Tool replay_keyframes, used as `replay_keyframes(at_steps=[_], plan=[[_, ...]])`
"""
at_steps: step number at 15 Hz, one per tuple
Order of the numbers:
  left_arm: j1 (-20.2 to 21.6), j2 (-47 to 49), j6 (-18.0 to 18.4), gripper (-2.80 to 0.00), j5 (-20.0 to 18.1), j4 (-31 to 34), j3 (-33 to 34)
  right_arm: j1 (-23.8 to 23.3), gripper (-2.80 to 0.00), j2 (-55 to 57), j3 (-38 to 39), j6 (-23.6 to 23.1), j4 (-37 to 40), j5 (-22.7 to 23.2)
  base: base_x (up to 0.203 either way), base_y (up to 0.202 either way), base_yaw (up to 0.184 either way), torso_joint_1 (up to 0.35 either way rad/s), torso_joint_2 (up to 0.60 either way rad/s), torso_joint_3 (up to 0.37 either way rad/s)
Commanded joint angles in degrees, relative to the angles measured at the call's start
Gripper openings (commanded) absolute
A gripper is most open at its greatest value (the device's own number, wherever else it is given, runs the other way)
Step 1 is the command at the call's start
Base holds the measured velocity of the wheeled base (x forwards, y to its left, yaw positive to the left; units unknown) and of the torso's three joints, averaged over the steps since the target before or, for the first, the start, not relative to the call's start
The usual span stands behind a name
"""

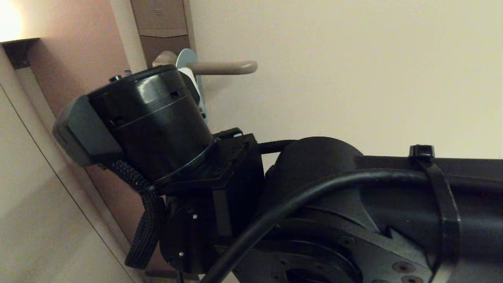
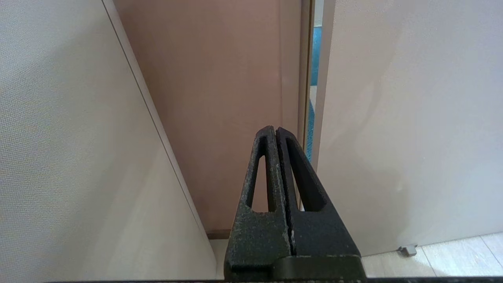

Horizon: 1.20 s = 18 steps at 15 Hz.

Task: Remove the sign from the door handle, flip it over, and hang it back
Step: Hang the sign back with the other side facing out

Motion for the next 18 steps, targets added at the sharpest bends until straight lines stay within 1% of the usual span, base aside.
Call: replay_keyframes(at_steps=[1, 6, 12, 18], plan=[[-0.06, 0.0, 0.04, -2.8, -0.02, 0.01, 0.0, 0.07, 0.0, -1.42, 0.29, 0.03, 0.23, -0.3, 0.0, 0.0, 0.0, 0.0, 0.0, 0.0], [-0.06, 0.0, 0.04, -2.8, -0.02, 0.01, 0.0, 2.04, 0.0, -6.3, 1.73, 0.11, 3.74, -0.39, 0.0, 0.0, 0.0, 0.0, 0.0, 0.0], [-0.06, 0.0, 0.04, -2.8, -0.02, 0.01, 0.0, 5.81, 0.0, -15.36, 9.33, -0.22, 4.23, -0.3, 0.0, 0.0, 0.0, 0.0, 0.0, 0.0], [-0.06, 0.0, 0.04, -2.8, -0.02, 0.01, 0.0, 6.8, 0.0, -16.78, 9.56, -0.32, 4.24, -0.3, 0.0, 0.0, 0.0, 0.0, 0.0, 0.0]])
